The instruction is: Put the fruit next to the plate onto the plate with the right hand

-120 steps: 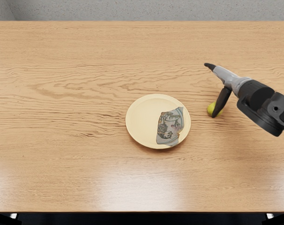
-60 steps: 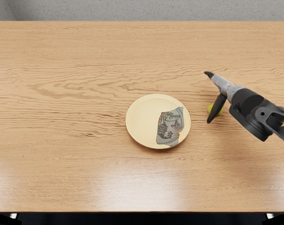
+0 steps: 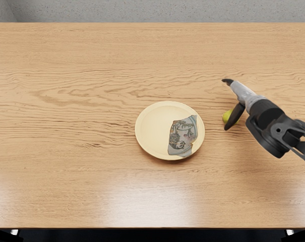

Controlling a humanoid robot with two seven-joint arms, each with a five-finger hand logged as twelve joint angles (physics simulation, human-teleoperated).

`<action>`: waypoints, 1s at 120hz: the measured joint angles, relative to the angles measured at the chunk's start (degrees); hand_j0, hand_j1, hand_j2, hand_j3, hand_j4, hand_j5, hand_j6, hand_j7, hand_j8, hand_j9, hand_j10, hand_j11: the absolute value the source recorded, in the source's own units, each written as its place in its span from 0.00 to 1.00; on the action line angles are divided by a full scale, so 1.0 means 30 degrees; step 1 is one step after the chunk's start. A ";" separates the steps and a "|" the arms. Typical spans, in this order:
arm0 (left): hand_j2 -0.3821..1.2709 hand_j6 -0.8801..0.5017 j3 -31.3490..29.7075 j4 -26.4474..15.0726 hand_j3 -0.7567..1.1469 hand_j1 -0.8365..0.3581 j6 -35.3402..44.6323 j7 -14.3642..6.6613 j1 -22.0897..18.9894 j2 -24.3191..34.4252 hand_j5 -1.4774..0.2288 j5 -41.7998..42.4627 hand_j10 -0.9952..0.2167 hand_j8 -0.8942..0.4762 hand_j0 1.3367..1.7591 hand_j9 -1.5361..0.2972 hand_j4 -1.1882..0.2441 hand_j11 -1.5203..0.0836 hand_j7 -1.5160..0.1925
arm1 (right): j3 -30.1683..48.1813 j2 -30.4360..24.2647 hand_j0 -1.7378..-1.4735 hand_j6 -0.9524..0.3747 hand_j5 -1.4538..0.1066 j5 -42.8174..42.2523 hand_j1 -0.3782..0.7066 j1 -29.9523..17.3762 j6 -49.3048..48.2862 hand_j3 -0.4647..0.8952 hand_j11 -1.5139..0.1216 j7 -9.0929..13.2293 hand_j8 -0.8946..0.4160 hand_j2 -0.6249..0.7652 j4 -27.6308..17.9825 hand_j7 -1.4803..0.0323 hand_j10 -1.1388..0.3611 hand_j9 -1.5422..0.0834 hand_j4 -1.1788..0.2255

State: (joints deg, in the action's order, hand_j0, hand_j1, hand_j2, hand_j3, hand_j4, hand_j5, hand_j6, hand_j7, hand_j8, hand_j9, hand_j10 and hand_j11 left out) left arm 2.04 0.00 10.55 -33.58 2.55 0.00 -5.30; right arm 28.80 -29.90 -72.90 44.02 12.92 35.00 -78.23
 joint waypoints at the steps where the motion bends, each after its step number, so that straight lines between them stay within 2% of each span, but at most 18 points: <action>1: 0.23 0.63 0.0000 0.0000 0.40 0.99 0.0000 0.0000 0.0000 0.0000 0.87 0.0001 0.82 0.65 0.76 0.84 0.83 0.95 0.89 | -0.0006 -0.0004 0.30 0.63 0.84 -0.0001 0.14 -0.0007 0.0000 0.34 0.84 0.0000 0.60 0.44 0.0000 0.89 0.69 0.86 0.76; 18: 0.23 0.63 0.0000 0.0000 0.40 0.99 0.0000 0.0002 0.0000 0.0000 0.87 0.0007 0.82 0.65 0.76 0.84 0.83 0.95 0.89 | -0.0095 -0.0051 0.30 0.56 0.76 -0.0004 0.25 -0.0112 0.0000 0.34 0.76 0.0000 0.52 0.42 -0.0007 0.80 0.62 0.78 0.69; 49: 0.23 0.63 0.0000 0.0000 0.40 0.99 0.0000 -0.0001 0.0000 0.0000 0.87 -0.0001 0.82 0.65 0.76 0.84 0.83 0.95 0.89 | -0.0159 -0.0102 0.30 0.48 0.67 0.0011 0.37 -0.0405 -0.0001 0.34 0.67 0.0000 0.44 0.41 -0.0025 0.71 0.55 0.70 0.61; 66: 0.23 0.63 0.0001 0.0000 0.40 0.99 0.0001 0.0003 0.0000 0.0000 0.87 0.0002 0.82 0.65 0.76 0.84 0.83 0.95 0.89 | -0.0155 -0.0123 0.30 0.45 0.64 -0.0045 0.41 -0.0467 -0.0028 0.34 0.65 0.0000 0.41 0.40 -0.0032 0.68 0.52 0.67 0.59; 120: 0.23 0.63 0.0003 0.0000 0.40 0.99 0.0001 0.0004 0.0000 0.0000 0.87 0.0000 0.82 0.65 0.76 0.84 0.83 0.95 0.89 | -0.0149 -0.0174 0.31 0.34 0.53 -0.0133 0.45 -0.0582 -0.0139 0.34 0.54 -0.0001 0.31 0.48 -0.0164 0.58 0.44 0.56 0.50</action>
State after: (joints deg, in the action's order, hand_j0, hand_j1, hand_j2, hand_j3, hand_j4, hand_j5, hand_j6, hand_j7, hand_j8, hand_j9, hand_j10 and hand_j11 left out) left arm 2.05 0.00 10.55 -33.57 2.55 0.00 -5.30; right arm 28.35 -30.42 -73.30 42.28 12.50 35.00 -78.72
